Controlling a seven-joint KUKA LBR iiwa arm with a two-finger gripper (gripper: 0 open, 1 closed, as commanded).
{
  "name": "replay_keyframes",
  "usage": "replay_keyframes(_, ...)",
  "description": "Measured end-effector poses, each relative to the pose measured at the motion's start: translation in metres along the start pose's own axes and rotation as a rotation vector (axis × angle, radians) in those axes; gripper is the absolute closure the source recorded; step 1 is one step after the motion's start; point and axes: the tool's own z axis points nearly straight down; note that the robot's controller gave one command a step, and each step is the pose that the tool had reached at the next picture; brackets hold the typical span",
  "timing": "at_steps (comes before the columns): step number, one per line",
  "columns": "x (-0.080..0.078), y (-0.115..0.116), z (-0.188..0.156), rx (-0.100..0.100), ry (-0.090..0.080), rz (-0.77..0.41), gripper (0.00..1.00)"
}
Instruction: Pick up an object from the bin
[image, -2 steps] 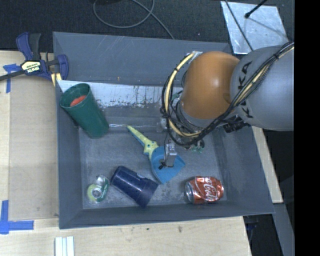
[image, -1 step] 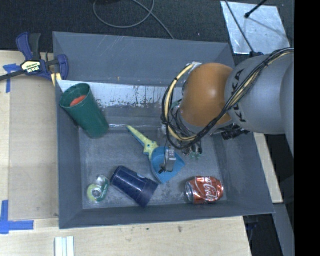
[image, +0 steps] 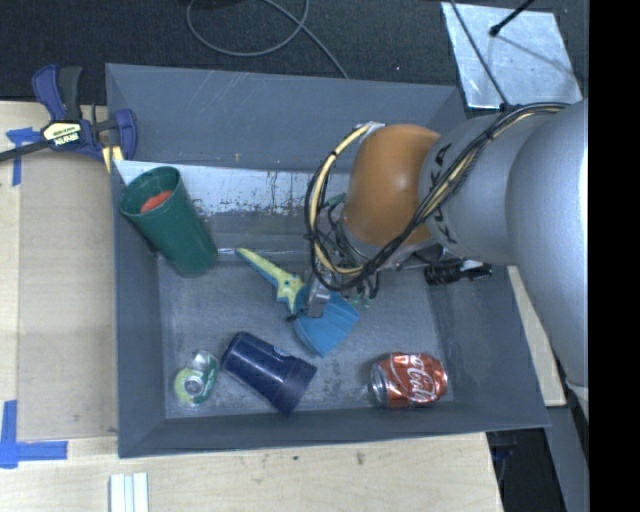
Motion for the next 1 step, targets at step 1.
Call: replay_keyframes(1, 0.0000, -0.0001, 0.0000, 0.000, 0.000, 0.000, 1.00)
